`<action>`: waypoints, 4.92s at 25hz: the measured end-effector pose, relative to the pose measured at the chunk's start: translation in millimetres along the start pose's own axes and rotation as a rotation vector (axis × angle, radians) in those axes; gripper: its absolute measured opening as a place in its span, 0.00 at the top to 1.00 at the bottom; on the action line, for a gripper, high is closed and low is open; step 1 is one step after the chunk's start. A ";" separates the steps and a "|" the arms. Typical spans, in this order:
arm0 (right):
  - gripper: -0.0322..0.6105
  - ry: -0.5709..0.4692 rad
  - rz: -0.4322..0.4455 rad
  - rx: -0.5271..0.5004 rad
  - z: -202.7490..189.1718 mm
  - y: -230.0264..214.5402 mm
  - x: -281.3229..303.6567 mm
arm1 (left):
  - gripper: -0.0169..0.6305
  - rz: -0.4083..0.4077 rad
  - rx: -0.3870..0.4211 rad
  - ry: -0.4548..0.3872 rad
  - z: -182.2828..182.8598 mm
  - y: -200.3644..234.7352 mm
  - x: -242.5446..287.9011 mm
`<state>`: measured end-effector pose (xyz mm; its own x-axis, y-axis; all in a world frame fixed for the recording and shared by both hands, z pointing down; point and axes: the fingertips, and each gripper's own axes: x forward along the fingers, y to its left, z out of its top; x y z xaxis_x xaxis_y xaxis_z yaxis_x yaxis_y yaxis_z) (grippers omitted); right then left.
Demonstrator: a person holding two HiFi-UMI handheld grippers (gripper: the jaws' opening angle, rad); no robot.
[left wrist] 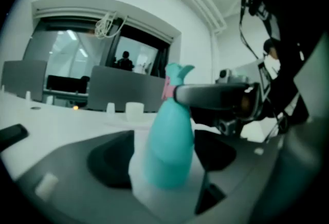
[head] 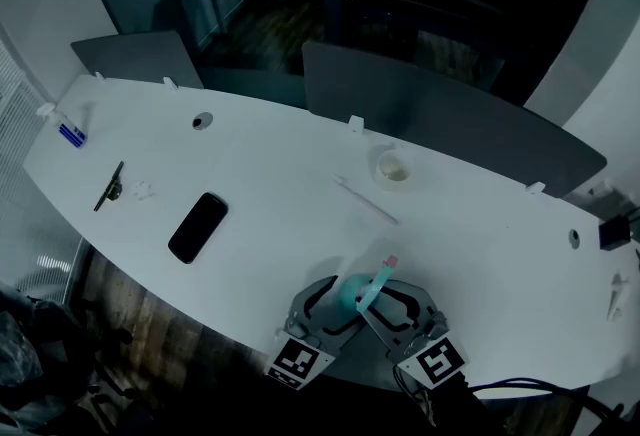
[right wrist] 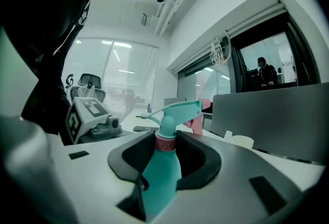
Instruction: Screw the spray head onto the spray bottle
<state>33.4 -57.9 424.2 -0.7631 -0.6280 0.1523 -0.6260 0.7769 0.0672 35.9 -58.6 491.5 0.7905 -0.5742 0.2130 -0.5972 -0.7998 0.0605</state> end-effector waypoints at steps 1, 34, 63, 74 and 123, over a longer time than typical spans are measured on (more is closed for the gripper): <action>0.75 0.009 0.020 -0.002 -0.3 0.3 0.6 | 0.41 -0.077 0.019 0.005 0.1 3.5 -1.5; 0.75 0.018 0.028 -0.039 -0.8 4.1 -1.2 | 0.52 0.004 -0.079 -0.065 4.8 -6.9 -0.9; 0.75 0.020 0.025 -0.039 -1.1 11.3 -1.6 | 0.43 -0.146 -0.094 -0.089 6.4 0.2 -11.6; 0.75 -0.001 0.017 -0.061 2.7 8.9 0.4 | 0.46 -0.157 0.018 0.048 -4.5 -11.2 11.2; 0.71 0.063 0.063 -0.001 -0.9 16.3 4.9 | 0.41 -0.063 0.062 0.105 -18.9 -8.3 11.9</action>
<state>19.6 -48.2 426.9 -0.7895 -0.5736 0.2183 -0.5766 0.8151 0.0566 47.7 -55.5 512.0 0.8060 -0.5034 0.3113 -0.5345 -0.8450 0.0175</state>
